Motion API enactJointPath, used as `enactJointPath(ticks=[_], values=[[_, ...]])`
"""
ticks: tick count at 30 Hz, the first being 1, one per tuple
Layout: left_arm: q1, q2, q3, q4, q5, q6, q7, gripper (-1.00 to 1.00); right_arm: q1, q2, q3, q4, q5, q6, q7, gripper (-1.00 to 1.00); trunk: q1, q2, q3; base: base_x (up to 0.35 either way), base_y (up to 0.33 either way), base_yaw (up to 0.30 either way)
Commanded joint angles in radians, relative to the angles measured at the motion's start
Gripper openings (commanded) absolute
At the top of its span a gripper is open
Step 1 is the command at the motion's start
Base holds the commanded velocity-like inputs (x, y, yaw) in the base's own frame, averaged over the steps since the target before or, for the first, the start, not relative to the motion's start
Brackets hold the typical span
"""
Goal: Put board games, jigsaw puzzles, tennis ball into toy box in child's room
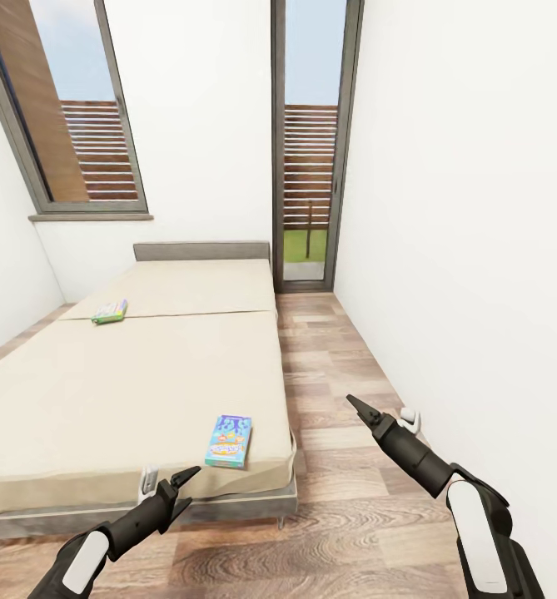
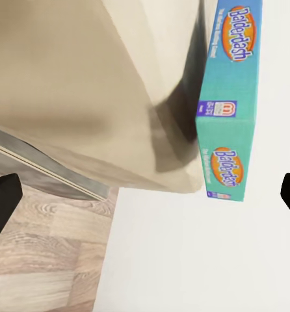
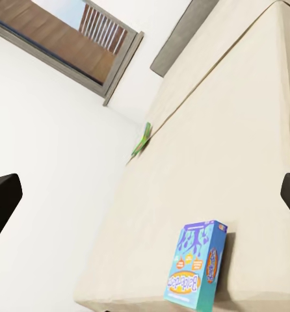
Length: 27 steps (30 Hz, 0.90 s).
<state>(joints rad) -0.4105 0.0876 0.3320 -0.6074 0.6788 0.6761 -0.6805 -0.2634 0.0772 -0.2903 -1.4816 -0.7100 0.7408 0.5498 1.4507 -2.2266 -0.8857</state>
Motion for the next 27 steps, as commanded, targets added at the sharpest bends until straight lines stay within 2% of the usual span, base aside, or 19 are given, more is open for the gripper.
enactJointPath(ticks=[1,5,15,27], values=[[-0.001,0.000,0.002,0.001,0.002,0.006,-0.002,1.00,-0.001,0.001,-0.003,0.000,-0.002,0.007,0.002,1.00,0.000,0.000,-0.001,0.000,0.000,0.000],[-0.001,0.000,0.001,0.001,0.002,0.006,-0.001,1.00,-0.001,0.001,-0.003,0.000,-0.002,0.007,0.002,1.00,0.000,0.000,-0.001,0.001,-0.028,0.000],[-0.001,0.000,0.003,0.001,-0.001,0.006,-0.001,1.00,-0.001,0.001,-0.003,0.000,-0.002,0.007,0.002,1.00,0.000,0.000,-0.001,0.050,-0.177,0.000],[-0.001,0.000,0.002,0.001,-0.001,0.005,-0.001,1.00,-0.001,0.001,-0.003,0.000,-0.002,0.007,0.002,1.00,0.000,0.000,-0.001,0.009,-0.020,0.000]])
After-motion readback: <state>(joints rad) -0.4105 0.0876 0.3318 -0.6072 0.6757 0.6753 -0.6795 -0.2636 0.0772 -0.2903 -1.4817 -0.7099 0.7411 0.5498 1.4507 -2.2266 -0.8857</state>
